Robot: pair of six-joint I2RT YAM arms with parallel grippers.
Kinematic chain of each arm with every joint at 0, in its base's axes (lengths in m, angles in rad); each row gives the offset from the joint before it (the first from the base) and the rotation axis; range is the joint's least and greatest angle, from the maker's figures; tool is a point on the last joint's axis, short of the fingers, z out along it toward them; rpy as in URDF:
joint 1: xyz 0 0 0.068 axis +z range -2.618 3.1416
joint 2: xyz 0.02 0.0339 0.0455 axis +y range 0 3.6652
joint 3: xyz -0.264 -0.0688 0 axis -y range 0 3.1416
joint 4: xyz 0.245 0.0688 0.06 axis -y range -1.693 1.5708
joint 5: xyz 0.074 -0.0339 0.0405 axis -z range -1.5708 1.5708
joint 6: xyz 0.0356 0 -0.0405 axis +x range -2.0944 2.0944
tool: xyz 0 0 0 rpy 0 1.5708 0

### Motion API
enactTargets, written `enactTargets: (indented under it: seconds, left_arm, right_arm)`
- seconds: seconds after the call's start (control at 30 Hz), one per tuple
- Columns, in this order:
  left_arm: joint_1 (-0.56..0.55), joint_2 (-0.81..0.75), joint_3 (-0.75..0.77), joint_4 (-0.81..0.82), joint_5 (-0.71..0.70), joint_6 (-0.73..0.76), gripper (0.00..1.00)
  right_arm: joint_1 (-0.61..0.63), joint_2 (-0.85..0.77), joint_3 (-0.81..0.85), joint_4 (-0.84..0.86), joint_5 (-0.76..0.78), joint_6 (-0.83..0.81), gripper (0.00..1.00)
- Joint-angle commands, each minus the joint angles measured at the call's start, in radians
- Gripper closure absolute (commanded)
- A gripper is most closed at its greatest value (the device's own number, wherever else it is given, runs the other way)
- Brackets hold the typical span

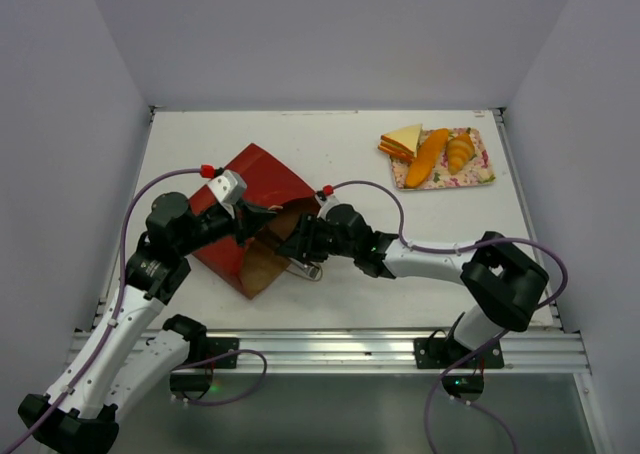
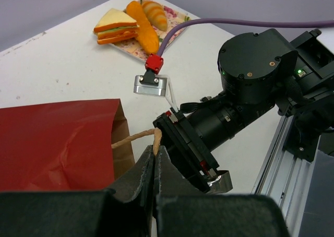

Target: Take the fake bread out of the paper bag

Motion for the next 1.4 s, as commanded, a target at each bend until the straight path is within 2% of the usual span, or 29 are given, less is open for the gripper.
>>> enactTargets:
  seconds: [0.0,0.87,0.97,1.0,1.13,1.27,1.37]
  left_arm:
    - [0.006,-0.012,-0.002,0.053,0.024,0.017,1.00]
    - [0.003,-0.010,-0.005,0.055,0.030,0.019,1.00]
    - [0.003,-0.009,-0.002,0.055,0.032,0.019,1.00]
    - [0.003,-0.006,-0.003,0.055,0.032,0.019,1.00]
    - [0.003,-0.001,-0.006,0.053,0.020,0.017,1.00]
    - [0.003,0.033,-0.005,0.052,0.001,0.010,1.00]
    - [0.003,0.074,0.015,0.015,-0.089,0.007,1.00]
  right_arm:
    - [-0.011,0.015,0.045,0.063,-0.018,-0.003,0.47]
    - [-0.043,0.053,0.095,0.060,-0.033,-0.009,0.49]
    - [-0.046,0.068,0.100,0.072,-0.044,-0.003,0.54]
    - [-0.046,0.078,0.100,0.081,-0.047,0.000,0.60]
    - [-0.048,0.079,0.094,0.106,-0.071,0.008,0.73]
    - [-0.048,0.039,0.083,0.103,-0.071,0.005,0.78]
    - [-0.051,0.004,0.077,0.075,-0.070,0.001,0.81]
